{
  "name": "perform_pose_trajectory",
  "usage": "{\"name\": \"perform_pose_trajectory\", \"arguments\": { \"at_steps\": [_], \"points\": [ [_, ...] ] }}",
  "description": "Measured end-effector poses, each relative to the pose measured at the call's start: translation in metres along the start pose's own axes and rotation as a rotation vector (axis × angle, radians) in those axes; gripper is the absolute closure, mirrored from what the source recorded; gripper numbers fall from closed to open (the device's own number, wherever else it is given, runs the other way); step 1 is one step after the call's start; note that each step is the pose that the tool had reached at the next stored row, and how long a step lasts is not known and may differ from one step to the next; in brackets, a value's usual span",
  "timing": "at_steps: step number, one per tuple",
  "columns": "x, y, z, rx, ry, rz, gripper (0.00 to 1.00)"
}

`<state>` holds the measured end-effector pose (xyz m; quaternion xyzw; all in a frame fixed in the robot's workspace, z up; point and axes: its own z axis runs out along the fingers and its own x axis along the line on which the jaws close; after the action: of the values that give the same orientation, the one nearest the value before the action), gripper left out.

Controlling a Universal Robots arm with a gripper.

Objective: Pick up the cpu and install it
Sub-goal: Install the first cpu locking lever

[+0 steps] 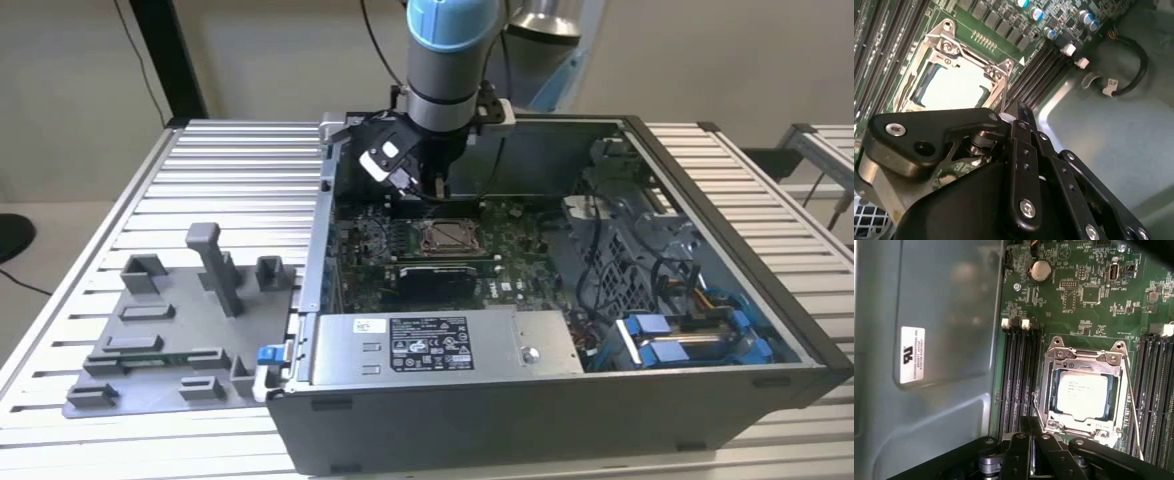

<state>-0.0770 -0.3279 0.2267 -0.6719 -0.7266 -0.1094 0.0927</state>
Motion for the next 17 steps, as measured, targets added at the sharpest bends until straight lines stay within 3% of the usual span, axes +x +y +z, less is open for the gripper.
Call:
{"name": "perform_pose_trajectory", "arguments": {
  "at_steps": [4, 9, 17],
  "points": [
    [-0.0012, -0.0051, 0.0053, 0.0010, -0.0105, 0.000, 1.00],
    [-0.0028, -0.0060, 0.0113, 0.0024, -0.0192, 0.000, 1.00],
    [0.0000, -0.0058, 0.0155, 0.0019, -0.0200, 0.000, 1.00]
  ]
}}
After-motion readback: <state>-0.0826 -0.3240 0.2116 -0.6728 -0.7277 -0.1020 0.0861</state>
